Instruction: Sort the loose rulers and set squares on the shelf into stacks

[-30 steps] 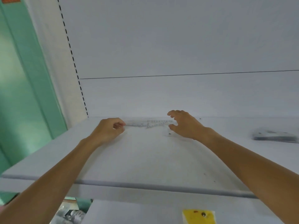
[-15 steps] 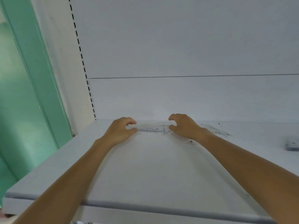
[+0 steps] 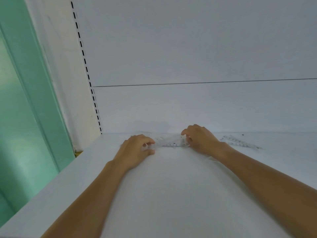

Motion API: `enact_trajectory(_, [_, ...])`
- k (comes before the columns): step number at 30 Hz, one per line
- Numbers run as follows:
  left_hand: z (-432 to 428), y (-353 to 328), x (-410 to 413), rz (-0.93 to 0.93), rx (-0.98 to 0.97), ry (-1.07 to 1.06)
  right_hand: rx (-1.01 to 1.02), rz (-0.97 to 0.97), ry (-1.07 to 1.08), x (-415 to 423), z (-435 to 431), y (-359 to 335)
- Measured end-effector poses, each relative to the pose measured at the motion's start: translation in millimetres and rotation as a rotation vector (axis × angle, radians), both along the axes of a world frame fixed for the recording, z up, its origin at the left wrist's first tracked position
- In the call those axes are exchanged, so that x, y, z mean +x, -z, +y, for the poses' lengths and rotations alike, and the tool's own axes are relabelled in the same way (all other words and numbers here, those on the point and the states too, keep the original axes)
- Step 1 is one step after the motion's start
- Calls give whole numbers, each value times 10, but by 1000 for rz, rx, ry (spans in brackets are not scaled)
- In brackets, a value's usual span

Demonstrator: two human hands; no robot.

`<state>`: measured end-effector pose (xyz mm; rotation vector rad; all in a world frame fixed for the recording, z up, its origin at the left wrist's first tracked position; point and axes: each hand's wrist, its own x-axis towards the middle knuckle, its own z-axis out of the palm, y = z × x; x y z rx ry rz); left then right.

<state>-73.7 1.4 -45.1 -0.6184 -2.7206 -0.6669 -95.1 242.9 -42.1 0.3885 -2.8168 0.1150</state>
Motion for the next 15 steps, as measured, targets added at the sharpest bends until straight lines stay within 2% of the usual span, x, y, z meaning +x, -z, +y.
enact_trajectory(4, [-9,-11,3,34,-74,11,117,24,5,45,-54,-4])
enact_trajectory(9, [-27,-24,18,149,-181,-38,118,3,5,162,-121,-113])
enact_trajectory(13, [-77,-40,-10,197,-125,-118,232,216,6,200,-126,-152])
enact_trajectory(15, [-122,-48,-40,222,-88,-178,199,252,44,219,-106,-171])
